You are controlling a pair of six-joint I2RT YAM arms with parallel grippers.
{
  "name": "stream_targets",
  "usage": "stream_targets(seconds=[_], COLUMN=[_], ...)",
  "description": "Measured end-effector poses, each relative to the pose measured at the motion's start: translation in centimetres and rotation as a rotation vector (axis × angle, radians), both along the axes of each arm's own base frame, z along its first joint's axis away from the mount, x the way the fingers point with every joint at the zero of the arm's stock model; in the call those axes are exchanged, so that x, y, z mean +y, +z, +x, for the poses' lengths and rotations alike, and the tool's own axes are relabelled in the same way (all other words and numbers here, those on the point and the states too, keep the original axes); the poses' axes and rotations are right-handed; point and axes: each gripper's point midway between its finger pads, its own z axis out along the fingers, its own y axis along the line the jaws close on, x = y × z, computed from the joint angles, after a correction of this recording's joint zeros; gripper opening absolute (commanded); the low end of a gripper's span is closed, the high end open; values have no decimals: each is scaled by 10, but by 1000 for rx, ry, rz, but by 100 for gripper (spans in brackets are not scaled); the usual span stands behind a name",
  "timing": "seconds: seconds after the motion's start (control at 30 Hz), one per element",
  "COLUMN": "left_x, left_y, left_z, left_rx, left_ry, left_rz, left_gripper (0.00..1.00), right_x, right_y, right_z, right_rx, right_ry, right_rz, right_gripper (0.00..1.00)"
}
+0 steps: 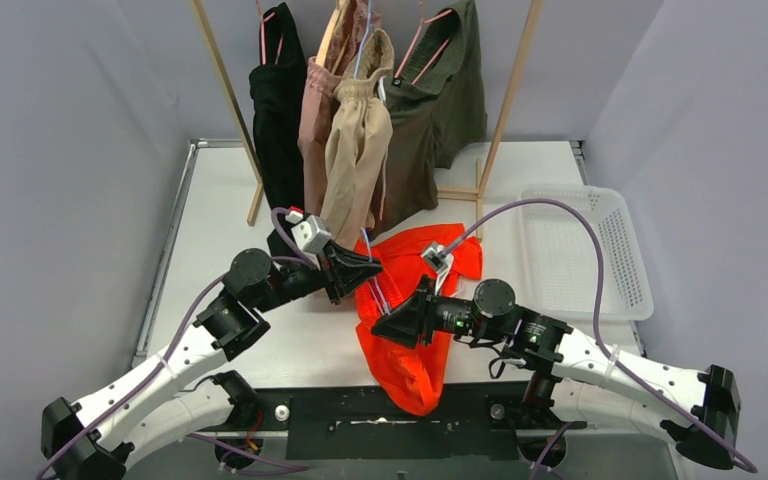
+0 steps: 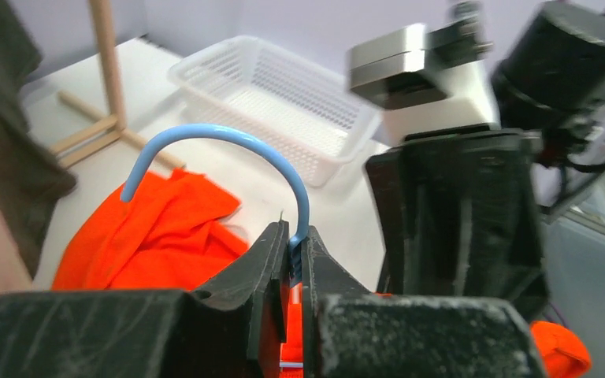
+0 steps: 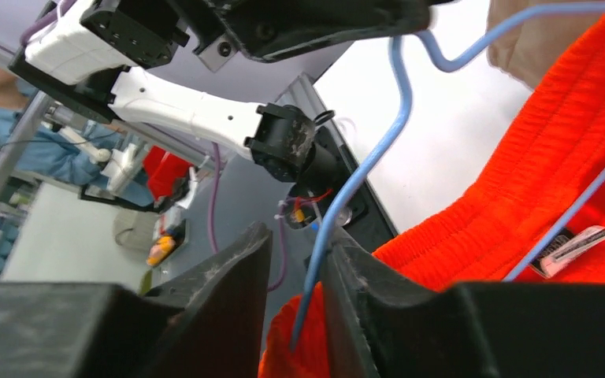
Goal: Remove the shorts from the hanger
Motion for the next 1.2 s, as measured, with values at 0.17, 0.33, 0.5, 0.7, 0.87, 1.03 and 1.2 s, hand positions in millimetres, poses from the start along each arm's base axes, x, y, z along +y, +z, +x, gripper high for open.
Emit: stream_targets(seconds=[0.17,0.33,0.5,0.7,0.87,1.03,1.2], left_x=[14,42,72,88,92,94,94], left_y=[-14,-7,5,-20,-47,-47,-47], left_z=[21,43,68,99,107,106,106], left_rx=[61,118,177,241,274,274,275], left_ry=[148,357,591,790,842,848,848], left_rz=[83,131,153,260,359,361,361], left_gripper=[0,0,0,0,0,0,0], right_x=[-7,-46,-79,-64,-30,-26,-20], right_y=[13,51,61,35,8,-16,-26], right_z=[17,56,71,85,98,104,106], right_rx=[-4,33,32,-46,-128,-157,-158], right_ry=[-109,-423,-588,-567,-483,-462,-443], right_rz=[-49,-97,-164,-389,-557,-674,-709], right_gripper=[72,75,74,76,66,61,57])
